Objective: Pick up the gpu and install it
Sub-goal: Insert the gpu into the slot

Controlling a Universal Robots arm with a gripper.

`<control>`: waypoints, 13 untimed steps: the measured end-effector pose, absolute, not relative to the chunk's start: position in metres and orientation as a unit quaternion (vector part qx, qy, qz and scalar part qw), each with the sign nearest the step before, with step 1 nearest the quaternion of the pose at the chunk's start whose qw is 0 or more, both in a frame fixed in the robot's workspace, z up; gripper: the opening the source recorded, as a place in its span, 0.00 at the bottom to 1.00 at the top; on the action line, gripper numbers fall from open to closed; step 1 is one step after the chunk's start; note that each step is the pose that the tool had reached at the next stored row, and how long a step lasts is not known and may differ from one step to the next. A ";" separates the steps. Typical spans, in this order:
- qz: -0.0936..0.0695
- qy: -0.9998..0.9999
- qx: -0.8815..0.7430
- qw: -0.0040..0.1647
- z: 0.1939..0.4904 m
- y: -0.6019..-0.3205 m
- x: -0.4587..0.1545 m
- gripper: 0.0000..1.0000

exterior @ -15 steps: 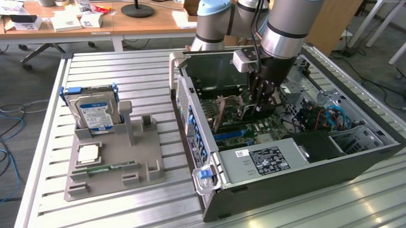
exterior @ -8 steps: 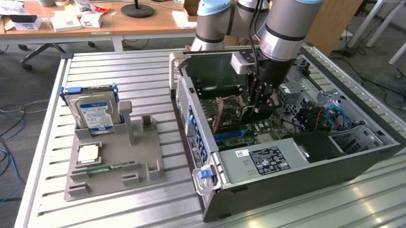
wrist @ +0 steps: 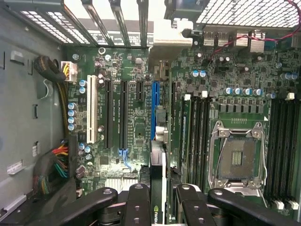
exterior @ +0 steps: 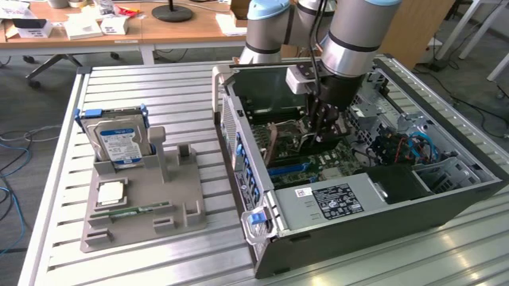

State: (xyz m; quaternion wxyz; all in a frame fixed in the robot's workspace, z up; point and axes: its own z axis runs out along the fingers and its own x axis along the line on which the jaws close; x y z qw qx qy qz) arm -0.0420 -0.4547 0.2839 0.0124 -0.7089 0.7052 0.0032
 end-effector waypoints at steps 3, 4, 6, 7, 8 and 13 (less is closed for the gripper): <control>0.002 0.704 -0.710 0.013 0.282 -0.455 -0.044 0.26; 0.002 0.703 -0.711 0.014 0.281 -0.455 -0.045 0.26; 0.001 0.702 -0.712 0.014 0.279 -0.455 -0.046 0.26; 0.001 0.701 -0.713 0.014 0.279 -0.455 -0.047 0.26; 0.001 0.701 -0.713 0.014 0.279 -0.455 -0.047 0.26; 0.001 0.701 -0.713 0.015 0.278 -0.455 -0.051 0.26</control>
